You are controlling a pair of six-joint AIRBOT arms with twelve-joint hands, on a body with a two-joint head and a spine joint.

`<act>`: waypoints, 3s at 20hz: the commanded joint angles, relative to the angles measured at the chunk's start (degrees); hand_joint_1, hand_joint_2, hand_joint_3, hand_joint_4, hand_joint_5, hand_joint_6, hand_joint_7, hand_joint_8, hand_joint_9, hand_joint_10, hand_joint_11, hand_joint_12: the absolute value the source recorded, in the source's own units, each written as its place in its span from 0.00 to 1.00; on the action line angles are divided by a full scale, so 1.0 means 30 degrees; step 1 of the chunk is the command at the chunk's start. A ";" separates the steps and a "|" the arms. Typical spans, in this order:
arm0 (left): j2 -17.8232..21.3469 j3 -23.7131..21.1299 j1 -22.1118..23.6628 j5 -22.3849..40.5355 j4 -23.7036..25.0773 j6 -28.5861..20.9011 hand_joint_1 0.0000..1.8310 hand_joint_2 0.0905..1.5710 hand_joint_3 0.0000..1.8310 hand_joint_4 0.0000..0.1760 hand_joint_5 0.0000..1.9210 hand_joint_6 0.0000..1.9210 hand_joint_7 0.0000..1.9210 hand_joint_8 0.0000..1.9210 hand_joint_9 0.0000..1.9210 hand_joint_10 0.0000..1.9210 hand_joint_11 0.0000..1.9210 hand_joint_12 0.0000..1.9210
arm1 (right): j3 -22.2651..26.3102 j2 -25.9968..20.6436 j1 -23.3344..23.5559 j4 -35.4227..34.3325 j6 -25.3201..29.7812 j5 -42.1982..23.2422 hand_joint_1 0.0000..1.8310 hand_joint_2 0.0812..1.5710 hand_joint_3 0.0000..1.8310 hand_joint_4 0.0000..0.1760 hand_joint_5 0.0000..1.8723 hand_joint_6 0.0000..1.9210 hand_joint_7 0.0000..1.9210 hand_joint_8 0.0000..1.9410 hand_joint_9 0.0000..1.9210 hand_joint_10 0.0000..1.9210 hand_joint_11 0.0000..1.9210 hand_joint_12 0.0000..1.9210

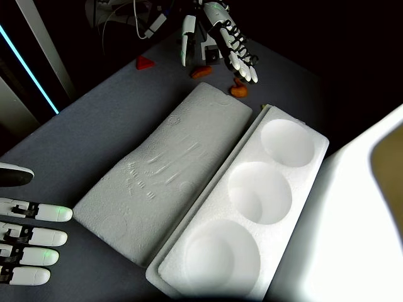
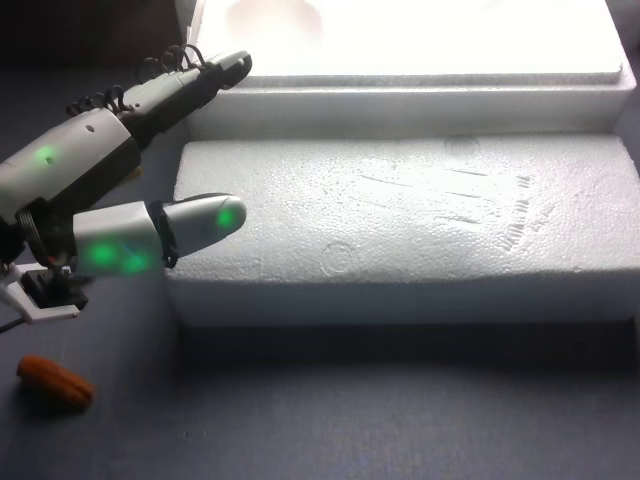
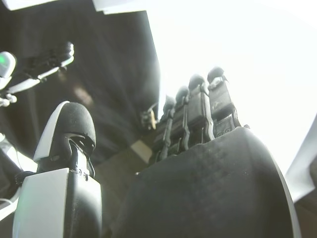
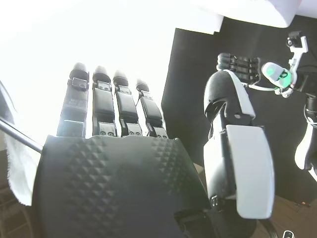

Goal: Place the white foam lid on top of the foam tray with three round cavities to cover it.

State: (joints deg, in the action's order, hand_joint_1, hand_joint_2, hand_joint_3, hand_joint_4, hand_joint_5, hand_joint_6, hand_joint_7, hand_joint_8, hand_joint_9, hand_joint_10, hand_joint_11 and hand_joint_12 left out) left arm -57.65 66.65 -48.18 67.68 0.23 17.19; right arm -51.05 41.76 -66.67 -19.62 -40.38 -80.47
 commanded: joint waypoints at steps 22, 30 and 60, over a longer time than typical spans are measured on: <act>0.2531 -0.1562 -0.2527 0.0206 -0.2666 0.2007 0.20 0.62 0.00 0.00 0.02 0.01 0.00 0.00 0.00 0.00 0.00 0.00 | 0.0228 0.0149 0.0342 -0.1274 -0.0722 -0.0798 0.35 0.75 0.00 0.00 0.00 0.00 0.00 0.00 0.00 0.00 0.00 0.32; 0.3206 -0.1815 -0.3297 -0.1683 -0.2569 0.2307 0.22 0.61 0.00 0.00 0.03 0.01 0.00 0.00 0.00 0.00 0.00 0.00 | 0.0045 0.0382 0.1390 -0.1213 -0.1660 0.0856 0.34 0.71 0.00 0.00 0.00 0.00 0.00 0.00 0.00 0.00 0.00 0.98; 0.1328 -0.1089 -0.3945 -0.1702 -0.4851 0.2960 0.22 0.60 0.00 0.00 0.06 0.00 0.00 0.00 0.00 0.00 0.00 0.00 | -0.1506 0.2735 0.2603 -0.3834 -0.2323 0.3881 0.28 0.71 0.00 0.00 0.00 0.00 0.00 0.00 0.00 0.00 0.00 0.48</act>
State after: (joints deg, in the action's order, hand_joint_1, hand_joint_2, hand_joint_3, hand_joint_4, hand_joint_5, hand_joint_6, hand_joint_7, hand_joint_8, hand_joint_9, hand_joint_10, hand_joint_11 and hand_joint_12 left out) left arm -53.54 62.98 -60.69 56.05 -13.58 26.15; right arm -55.29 50.43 -59.09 -31.05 -47.53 -62.50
